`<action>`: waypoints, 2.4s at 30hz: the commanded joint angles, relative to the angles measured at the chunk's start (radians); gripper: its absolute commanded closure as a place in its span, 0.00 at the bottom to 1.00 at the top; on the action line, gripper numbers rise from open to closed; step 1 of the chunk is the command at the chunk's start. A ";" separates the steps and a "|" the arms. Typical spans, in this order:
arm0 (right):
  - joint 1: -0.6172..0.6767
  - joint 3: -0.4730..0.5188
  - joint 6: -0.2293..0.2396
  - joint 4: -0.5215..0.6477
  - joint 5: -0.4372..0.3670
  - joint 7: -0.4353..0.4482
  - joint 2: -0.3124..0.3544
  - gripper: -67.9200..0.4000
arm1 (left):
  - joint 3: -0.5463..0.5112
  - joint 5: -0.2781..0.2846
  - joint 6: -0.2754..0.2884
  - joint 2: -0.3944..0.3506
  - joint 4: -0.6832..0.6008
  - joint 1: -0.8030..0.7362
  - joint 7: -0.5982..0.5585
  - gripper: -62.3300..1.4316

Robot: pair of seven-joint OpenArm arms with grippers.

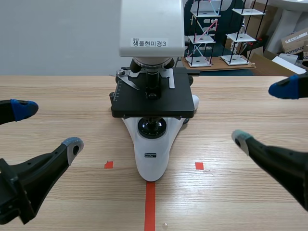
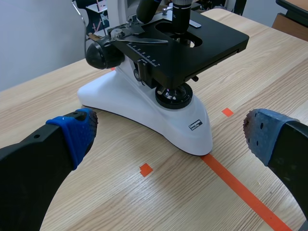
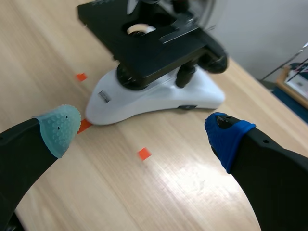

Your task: Return to the home posture

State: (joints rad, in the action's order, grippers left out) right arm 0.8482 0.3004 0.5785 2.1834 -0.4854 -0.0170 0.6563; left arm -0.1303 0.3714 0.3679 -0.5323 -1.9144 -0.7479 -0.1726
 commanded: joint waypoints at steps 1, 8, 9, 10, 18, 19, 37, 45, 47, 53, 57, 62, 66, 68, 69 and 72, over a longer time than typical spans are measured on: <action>0.008 0.029 -0.001 0.002 -0.007 -0.007 0.013 0.16 | 0.006 0.009 0.001 0.003 -0.011 0.003 -0.014 0.00; 0.083 0.105 0.105 0.003 -0.010 -0.028 0.014 0.12 | 0.006 0.009 0.001 0.003 -0.011 0.003 -0.014 0.00; 0.083 0.108 0.105 0.003 -0.016 -0.028 0.014 0.11 | 0.006 0.009 0.001 0.003 -0.011 0.003 -0.014 0.00; 0.083 0.111 0.105 0.003 -0.015 -0.029 0.014 0.11 | 0.006 0.009 0.001 0.003 -0.011 0.003 -0.014 0.00; 0.083 0.114 0.105 0.003 -0.016 0.002 0.014 0.11 | 0.006 0.009 0.001 0.003 -0.011 0.003 -0.014 0.00; 0.083 0.114 0.105 0.003 -0.017 0.007 0.014 0.11 | 0.006 0.009 0.001 0.003 -0.011 0.003 -0.014 0.00; 0.083 0.114 0.104 0.003 -0.023 0.008 0.017 0.10 | 0.006 0.009 0.001 0.003 -0.011 0.003 -0.014 0.00; 0.083 0.114 0.104 0.003 -0.023 0.008 0.017 0.10 | 0.006 0.009 0.001 0.003 -0.011 0.003 -0.014 0.00; 0.083 0.114 0.104 0.003 -0.023 0.008 0.017 0.10 | 0.006 0.009 0.001 0.003 -0.011 0.003 -0.014 0.00; 0.083 0.114 0.104 0.003 -0.023 0.008 0.017 0.10 | 0.006 0.009 0.001 0.003 -0.011 0.003 -0.014 0.00; 0.083 0.114 0.104 0.003 -0.023 0.008 0.017 0.10 | 0.006 0.009 0.001 0.003 -0.011 0.003 -0.014 0.00; 0.083 0.114 0.104 0.003 -0.023 0.009 0.017 0.10 | 0.006 0.009 0.001 0.003 -0.011 0.003 -0.014 0.00; 0.083 0.114 0.104 0.003 -0.023 0.009 0.017 0.10 | 0.006 0.009 0.001 0.003 -0.011 0.003 -0.014 0.00; 0.083 0.114 0.104 0.003 -0.023 0.009 0.017 0.10 | 0.006 0.009 0.001 0.003 -0.011 0.003 -0.014 0.00; 0.083 0.114 0.104 0.003 -0.023 0.009 0.017 0.10 | 0.006 0.009 0.001 0.003 -0.011 0.003 -0.014 0.00; 0.083 0.114 0.104 0.003 -0.023 0.009 0.017 0.10 | 0.006 0.009 0.001 0.003 -0.011 0.003 -0.014 0.00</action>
State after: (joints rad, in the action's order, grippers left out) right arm 0.9421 0.4049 0.6853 2.1880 -0.4904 -0.0238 0.6598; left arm -0.1303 0.3710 0.3679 -0.5323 -1.9144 -0.7479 -0.1722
